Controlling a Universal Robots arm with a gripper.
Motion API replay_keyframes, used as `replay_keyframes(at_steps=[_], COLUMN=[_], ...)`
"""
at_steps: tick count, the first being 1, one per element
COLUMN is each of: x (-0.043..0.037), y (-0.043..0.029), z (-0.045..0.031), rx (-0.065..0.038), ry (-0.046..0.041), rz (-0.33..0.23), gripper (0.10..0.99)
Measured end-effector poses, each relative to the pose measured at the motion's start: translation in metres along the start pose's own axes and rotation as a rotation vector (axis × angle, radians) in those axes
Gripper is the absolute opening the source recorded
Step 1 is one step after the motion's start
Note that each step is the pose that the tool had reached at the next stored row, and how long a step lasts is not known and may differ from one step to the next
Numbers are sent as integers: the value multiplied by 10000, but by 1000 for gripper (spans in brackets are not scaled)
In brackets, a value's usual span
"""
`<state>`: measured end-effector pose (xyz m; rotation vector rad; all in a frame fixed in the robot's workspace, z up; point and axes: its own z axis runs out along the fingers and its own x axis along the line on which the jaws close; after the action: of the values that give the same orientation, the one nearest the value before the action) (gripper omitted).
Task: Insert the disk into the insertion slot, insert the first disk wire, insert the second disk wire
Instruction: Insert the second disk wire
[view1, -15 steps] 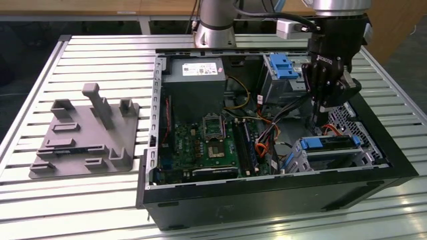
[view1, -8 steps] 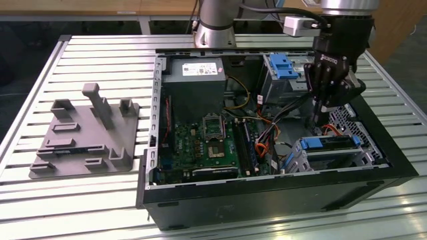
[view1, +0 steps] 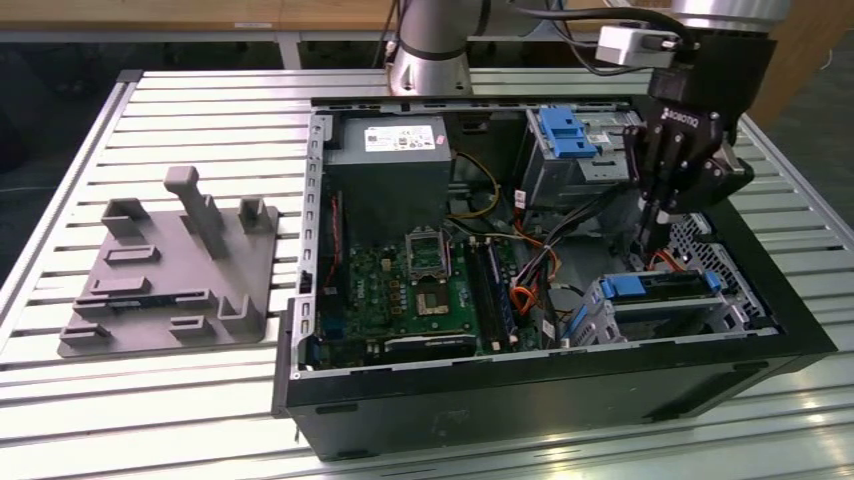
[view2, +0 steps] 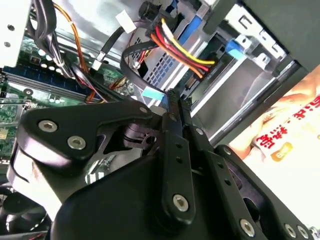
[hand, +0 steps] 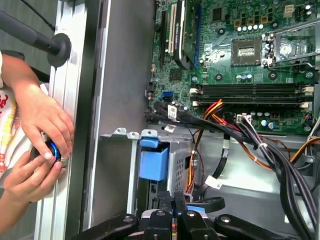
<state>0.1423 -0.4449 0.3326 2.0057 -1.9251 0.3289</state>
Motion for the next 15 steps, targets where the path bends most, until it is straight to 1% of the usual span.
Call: replay_keyframes(at_steps=[4, 5, 6, 8, 9, 10, 12, 15], x=[99, 119, 132, 152, 160, 166, 170, 170], y=[2, 2, 3, 3, 4, 4, 4, 4], z=[43, 52, 58, 67, 71, 73, 73, 75], rx=[0, 1, 6, 21, 25, 25, -9, -108], ry=[-39, -62, -144, -341, -415, -455, -483, -523], rz=[-3, -4, -9, -22, -25, -22, 66, 311], gripper=[145, 145, 145, 145, 145, 145, 145, 145])
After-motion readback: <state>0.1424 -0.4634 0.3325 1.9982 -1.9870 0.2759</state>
